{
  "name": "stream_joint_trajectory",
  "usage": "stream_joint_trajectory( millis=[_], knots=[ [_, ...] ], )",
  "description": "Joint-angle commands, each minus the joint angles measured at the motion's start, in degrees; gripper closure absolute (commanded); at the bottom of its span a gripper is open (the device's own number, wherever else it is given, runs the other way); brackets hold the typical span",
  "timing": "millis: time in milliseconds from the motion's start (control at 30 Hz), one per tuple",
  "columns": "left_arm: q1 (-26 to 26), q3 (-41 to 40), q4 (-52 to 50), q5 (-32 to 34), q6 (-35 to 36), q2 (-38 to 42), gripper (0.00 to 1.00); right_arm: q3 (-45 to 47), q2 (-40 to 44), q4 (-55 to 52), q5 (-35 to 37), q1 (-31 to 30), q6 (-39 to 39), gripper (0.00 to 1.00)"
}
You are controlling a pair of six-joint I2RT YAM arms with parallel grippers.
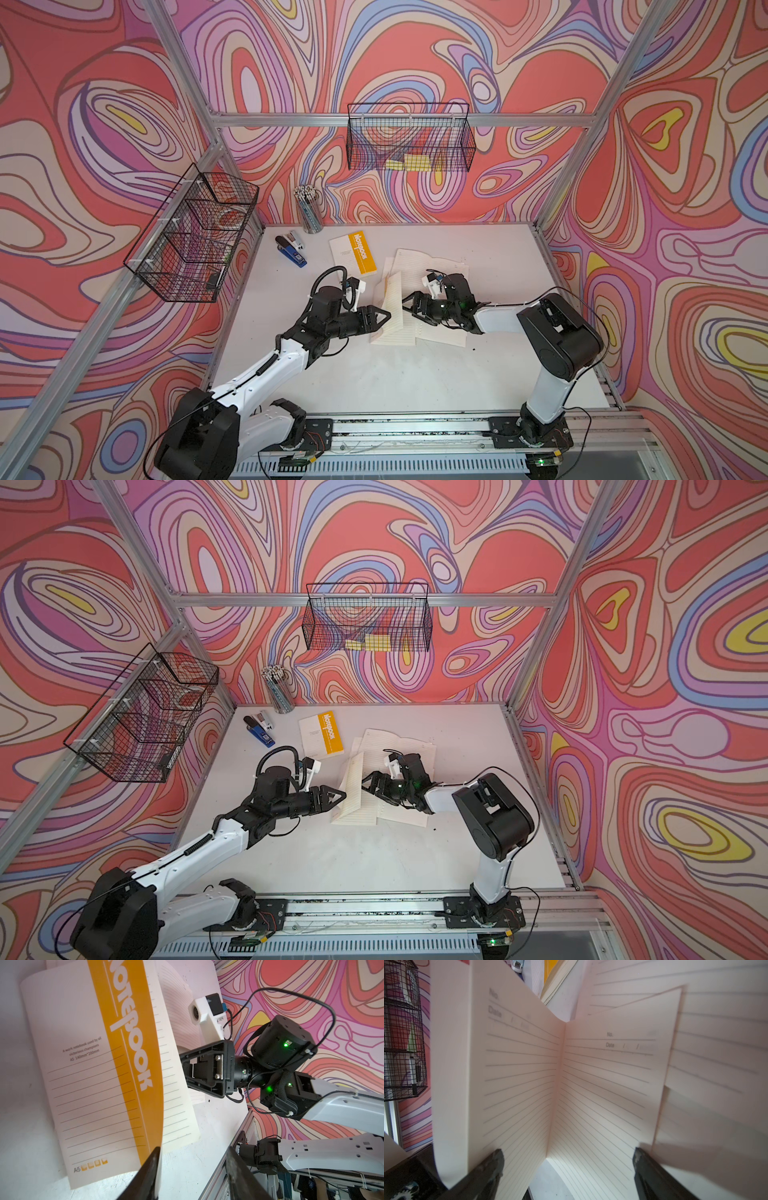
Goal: Close the notebook
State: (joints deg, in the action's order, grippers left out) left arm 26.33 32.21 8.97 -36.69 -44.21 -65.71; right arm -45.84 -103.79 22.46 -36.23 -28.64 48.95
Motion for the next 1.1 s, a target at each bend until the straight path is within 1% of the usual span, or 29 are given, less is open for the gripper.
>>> stream_joint_trajectory(
  millis=[0, 133, 267, 433, 600, 633, 733, 800, 900, 1067],
  knots=[
    [1.02, -0.44, 7.97, -3.34, -1.46, -1.29, 0.47, 0.76, -0.53, -0.37, 0.72, -0.22, -0.50, 0.02],
    [2.98, 1.50, 8.39, -4.55, -0.34, -2.52, 0.45, 0.67, -0.37, -0.51, 0.81, -0.19, -0.61, 0.02],
    [4.40, 2.01, 7.60, -3.74, 1.84, -4.47, 0.44, 0.56, -0.10, -0.62, 0.79, -0.19, -0.61, 0.02],
    [4.57, -0.88, 13.51, -3.09, 1.18, -6.26, 0.44, 0.19, 1.16, -2.13, 1.02, -0.24, -1.31, 0.02],
    [4.61, -2.15, 15.64, -2.22, 2.66, -7.36, 0.44, -0.49, 1.92, -3.72, 1.27, -0.21, -2.08, 0.02],
    [4.62, -4.15, 16.61, -2.08, 2.81, -7.58, 0.44, -0.62, 1.92, -4.02, 1.30, -0.20, -2.26, 0.02],
    [4.61, -5.84, 19.79, -1.96, 2.55, -8.26, 0.44, -0.74, 1.92, -4.48, 1.29, -0.20, -2.45, 0.02],
    [4.62, -6.63, 21.57, -1.89, 2.50, -8.96, 0.44, -0.74, 3.66, -4.62, 1.41, -0.24, -2.45, 0.02],
    [4.65, -8.00, 25.58, -1.97, 1.65, -10.66, 0.44, -1.09, 4.10, -5.27, 1.50, -0.25, -2.64, 0.02],
    [4.61, -8.04, 30.89, -3.50, -0.21, -14.52, 0.44, -1.77, 5.06, -6.34, 1.72, -0.23, -2.96, 0.02]
  ],
)
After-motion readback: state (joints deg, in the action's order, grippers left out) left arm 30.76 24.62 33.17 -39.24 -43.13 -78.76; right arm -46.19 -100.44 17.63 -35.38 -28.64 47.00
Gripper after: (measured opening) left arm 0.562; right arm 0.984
